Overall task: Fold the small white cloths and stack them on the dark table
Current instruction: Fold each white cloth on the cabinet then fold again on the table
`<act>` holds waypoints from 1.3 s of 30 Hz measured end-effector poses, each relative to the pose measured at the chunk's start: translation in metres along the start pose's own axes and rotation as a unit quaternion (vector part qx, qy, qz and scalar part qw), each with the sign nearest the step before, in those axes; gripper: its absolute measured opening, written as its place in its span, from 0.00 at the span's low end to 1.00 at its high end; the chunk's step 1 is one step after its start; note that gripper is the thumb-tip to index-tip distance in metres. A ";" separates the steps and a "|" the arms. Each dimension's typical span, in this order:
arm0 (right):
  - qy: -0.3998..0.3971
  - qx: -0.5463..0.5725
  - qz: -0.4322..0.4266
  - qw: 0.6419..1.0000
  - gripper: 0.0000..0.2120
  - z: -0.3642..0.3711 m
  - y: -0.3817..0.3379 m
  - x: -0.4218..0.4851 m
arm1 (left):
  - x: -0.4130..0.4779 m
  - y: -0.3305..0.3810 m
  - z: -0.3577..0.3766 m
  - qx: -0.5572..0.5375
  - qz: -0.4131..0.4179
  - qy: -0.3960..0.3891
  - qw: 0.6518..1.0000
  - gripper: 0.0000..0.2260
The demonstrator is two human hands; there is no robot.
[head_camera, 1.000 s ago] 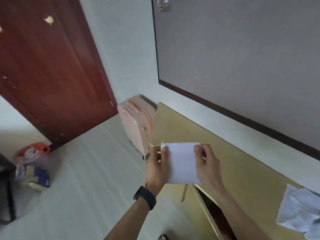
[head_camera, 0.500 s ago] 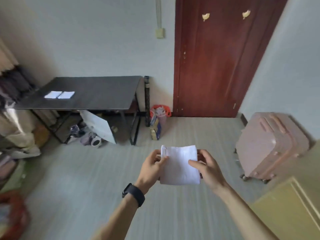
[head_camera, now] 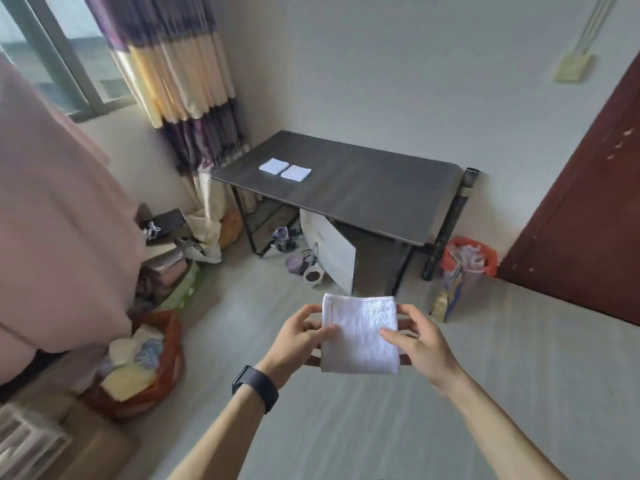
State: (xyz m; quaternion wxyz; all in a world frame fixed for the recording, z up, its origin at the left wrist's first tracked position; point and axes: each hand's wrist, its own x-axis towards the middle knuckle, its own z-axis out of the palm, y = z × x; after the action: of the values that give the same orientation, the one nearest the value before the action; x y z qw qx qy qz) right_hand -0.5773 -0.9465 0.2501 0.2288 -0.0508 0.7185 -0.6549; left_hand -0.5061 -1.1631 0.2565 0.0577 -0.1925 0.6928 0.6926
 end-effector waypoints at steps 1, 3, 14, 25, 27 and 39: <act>-0.010 -0.003 -0.002 1.000 0.14 0.007 -0.004 0.023 | 0.016 0.003 -0.012 -0.004 -0.004 0.011 1.000 0.13; -0.028 -0.010 -0.009 1.000 0.14 0.021 -0.013 0.071 | 0.052 0.010 -0.034 -0.010 -0.010 0.031 0.999 0.13; -0.124 -0.025 -0.002 0.992 0.17 0.101 -0.088 0.323 | 0.235 0.090 -0.156 -0.037 -0.035 0.110 0.993 0.15; -0.080 -0.011 0.008 0.997 0.14 0.219 -0.121 0.538 | 0.436 0.123 -0.316 -0.056 -0.042 0.095 0.993 0.14; -0.069 -0.003 0.018 0.997 0.14 0.237 -0.129 0.571 | 0.471 0.134 -0.343 -0.042 -0.045 0.080 0.995 0.13; -0.021 0.018 0.093 0.995 0.13 0.313 -0.146 0.772 | 0.678 0.159 -0.468 -0.056 -0.116 0.032 0.991 0.14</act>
State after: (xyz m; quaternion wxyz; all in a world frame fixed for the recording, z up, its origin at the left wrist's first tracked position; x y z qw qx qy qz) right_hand -1.1734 -1.5417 0.1770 0.3050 0.0069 0.7034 -0.6420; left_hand -1.0970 -1.7540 0.1864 0.1046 -0.2963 0.6277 0.7122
